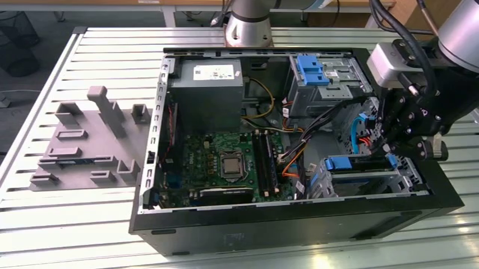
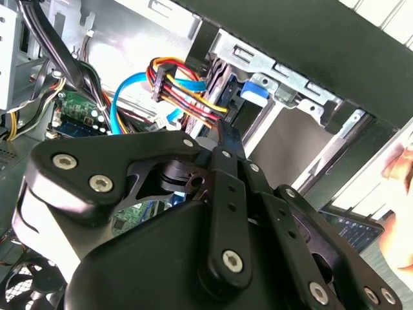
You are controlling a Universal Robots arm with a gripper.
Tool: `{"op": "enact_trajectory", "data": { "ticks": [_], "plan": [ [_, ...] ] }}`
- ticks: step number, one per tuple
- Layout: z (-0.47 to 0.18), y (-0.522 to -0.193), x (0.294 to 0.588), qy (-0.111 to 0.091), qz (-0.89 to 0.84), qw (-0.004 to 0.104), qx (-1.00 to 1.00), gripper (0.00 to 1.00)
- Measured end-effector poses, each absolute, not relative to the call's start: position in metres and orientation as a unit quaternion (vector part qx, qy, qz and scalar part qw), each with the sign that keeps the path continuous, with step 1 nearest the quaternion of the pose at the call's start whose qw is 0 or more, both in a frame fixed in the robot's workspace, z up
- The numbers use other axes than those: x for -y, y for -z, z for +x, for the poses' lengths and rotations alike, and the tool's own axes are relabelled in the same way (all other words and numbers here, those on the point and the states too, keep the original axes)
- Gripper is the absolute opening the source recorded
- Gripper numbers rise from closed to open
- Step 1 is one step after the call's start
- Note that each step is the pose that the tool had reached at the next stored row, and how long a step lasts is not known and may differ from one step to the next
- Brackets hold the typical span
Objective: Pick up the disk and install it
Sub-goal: 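Insert the second disk wire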
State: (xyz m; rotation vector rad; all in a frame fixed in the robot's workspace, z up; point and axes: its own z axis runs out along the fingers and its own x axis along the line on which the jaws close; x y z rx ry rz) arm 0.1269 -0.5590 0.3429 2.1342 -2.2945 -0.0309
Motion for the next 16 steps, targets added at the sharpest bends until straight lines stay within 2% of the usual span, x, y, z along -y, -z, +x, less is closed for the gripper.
{"op": "enact_trajectory", "data": {
  "ticks": [10,16],
  "plan": [
    [0.122,-0.343,0.559,0.01,0.681,0.004,0.732,0.11],
    [0.121,-0.36,0.559,0.01,0.681,0.004,0.732,0.11]
  ]
}}
